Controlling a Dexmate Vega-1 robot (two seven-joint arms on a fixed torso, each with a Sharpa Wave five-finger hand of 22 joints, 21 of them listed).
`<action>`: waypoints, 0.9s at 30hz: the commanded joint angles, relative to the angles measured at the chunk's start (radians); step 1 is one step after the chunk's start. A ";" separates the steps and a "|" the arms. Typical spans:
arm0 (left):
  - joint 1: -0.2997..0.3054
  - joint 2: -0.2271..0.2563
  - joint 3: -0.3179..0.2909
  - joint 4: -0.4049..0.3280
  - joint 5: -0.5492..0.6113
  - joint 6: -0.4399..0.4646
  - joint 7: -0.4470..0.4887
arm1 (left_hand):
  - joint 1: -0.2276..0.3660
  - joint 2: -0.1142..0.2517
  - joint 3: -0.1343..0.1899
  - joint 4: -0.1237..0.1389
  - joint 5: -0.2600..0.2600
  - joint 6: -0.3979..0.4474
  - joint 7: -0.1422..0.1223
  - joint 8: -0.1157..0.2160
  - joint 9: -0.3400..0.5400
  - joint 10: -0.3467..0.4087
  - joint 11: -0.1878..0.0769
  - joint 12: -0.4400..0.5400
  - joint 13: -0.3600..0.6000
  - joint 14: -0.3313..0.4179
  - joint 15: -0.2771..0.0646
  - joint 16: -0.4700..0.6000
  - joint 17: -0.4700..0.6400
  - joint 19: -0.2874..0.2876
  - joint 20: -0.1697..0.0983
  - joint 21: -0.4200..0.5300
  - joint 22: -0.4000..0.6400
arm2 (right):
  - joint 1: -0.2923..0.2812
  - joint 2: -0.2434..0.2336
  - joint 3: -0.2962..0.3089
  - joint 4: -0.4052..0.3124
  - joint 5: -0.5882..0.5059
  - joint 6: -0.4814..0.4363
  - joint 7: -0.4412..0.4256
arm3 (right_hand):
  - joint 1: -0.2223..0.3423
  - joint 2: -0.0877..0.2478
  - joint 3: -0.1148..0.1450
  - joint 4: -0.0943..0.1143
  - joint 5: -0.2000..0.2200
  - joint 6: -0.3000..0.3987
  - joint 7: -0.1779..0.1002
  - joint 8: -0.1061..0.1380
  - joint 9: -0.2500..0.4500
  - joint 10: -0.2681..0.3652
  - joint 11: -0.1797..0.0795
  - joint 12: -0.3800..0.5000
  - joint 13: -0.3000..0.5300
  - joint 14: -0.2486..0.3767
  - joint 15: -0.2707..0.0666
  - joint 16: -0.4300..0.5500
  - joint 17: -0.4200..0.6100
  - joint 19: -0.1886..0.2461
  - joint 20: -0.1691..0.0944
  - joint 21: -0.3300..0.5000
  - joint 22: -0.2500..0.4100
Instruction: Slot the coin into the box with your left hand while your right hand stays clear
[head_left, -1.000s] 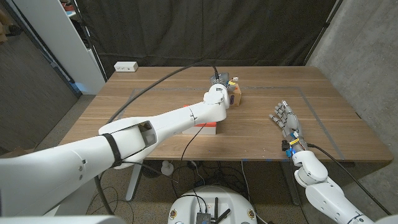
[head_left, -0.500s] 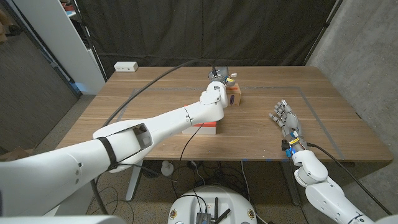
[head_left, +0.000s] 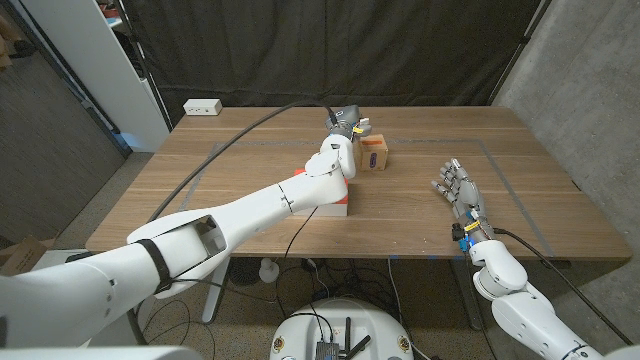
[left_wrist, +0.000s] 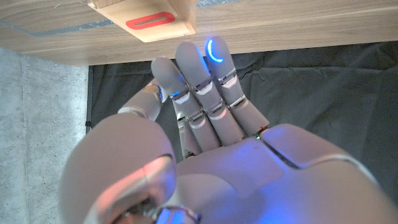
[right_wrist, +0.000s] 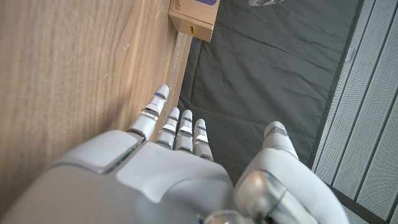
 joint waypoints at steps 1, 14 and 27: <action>0.092 0.084 -0.074 -0.137 -0.007 -0.011 0.009 | -0.064 0.018 0.015 0.009 0.000 -0.017 0.003 -0.006 -0.001 -0.078 0.008 -0.081 -0.015 -0.049 0.000 -0.100 -0.016 -0.051 -0.045 -0.031 -0.001 | 0.000 0.001 -0.008 -0.021 -0.021 -0.011 -0.015 | 0.008 0.000 0.006 -0.001 0.005 0.009 0.000 0.004 0.002 0.007 0.001 0.007 0.005 0.008 -0.002 0.004 0.002 0.008 0.000 0.004 0.005; 0.200 0.188 -0.158 -0.272 -0.049 -0.049 -0.011 | -0.238 0.005 0.104 -0.009 -0.006 -0.113 0.010 -0.032 -0.030 -0.369 0.037 -0.389 -0.049 -0.320 0.065 -0.491 -0.017 -0.319 0.085 -0.163 -0.002 | -0.001 0.011 -0.027 -0.043 -0.055 -0.016 -0.038 | 0.008 0.000 0.006 -0.001 0.005 0.009 0.000 0.004 0.002 0.007 0.001 0.007 0.005 0.008 -0.002 0.004 0.002 0.008 0.000 0.004 0.005; 0.298 0.310 -0.240 -0.394 -0.094 -0.081 -0.056 | -0.309 -0.025 0.100 -0.024 -0.035 -0.228 -0.012 -0.087 -0.061 -0.618 0.092 -0.587 -0.039 -0.573 0.152 -0.668 -0.001 -0.523 0.167 -0.290 -0.006 | 0.016 0.039 -0.070 -0.050 -0.102 -0.022 -0.064 | 0.008 0.000 0.006 -0.001 0.005 0.009 0.000 0.004 0.002 0.007 0.001 0.007 0.005 0.008 -0.002 0.004 0.002 0.008 0.000 0.004 0.005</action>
